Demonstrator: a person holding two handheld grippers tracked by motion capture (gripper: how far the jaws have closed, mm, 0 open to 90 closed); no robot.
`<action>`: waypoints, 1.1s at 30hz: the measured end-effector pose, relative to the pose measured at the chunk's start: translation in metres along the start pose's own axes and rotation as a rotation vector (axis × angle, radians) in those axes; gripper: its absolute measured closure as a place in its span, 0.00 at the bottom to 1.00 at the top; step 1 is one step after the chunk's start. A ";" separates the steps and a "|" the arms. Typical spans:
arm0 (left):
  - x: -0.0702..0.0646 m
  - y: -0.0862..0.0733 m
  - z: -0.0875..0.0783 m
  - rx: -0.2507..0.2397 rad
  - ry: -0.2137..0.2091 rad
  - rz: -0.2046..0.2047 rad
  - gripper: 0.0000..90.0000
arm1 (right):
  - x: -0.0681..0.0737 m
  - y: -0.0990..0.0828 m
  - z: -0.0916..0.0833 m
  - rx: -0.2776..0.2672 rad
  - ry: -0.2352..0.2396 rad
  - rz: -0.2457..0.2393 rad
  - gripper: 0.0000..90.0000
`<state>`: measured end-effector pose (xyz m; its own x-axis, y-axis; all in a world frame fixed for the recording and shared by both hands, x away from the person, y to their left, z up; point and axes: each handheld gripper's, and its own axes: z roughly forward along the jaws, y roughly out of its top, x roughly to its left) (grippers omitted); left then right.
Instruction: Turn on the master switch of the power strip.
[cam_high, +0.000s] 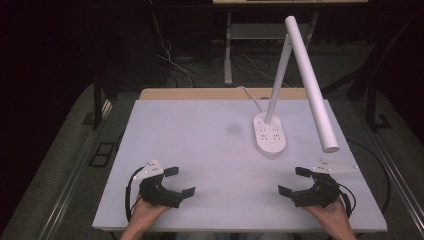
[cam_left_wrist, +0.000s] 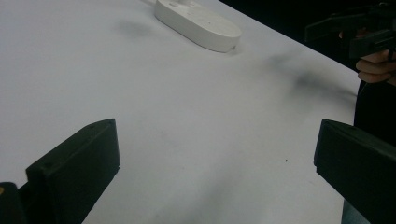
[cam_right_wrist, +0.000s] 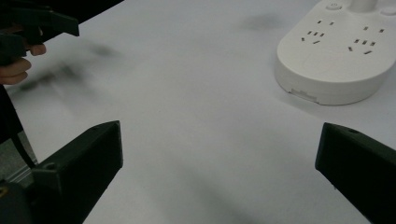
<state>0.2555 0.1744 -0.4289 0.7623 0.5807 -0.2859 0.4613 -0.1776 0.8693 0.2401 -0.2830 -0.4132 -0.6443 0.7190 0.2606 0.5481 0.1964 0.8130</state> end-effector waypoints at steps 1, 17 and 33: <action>0.000 0.000 0.000 0.002 -0.001 0.002 0.00 | 0.000 0.000 0.000 0.001 0.001 0.000 0.00; 0.000 0.000 0.000 0.012 -0.011 0.002 0.00 | 0.002 0.000 0.002 0.018 0.013 -0.004 0.00; -0.002 0.007 0.001 0.064 -0.030 0.017 0.00 | 0.003 0.000 0.004 0.027 0.013 -0.006 0.00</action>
<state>0.2573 0.1710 -0.4227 0.7830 0.5532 -0.2844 0.4758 -0.2382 0.8467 0.2404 -0.2788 -0.4144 -0.6545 0.7088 0.2631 0.5583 0.2184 0.8004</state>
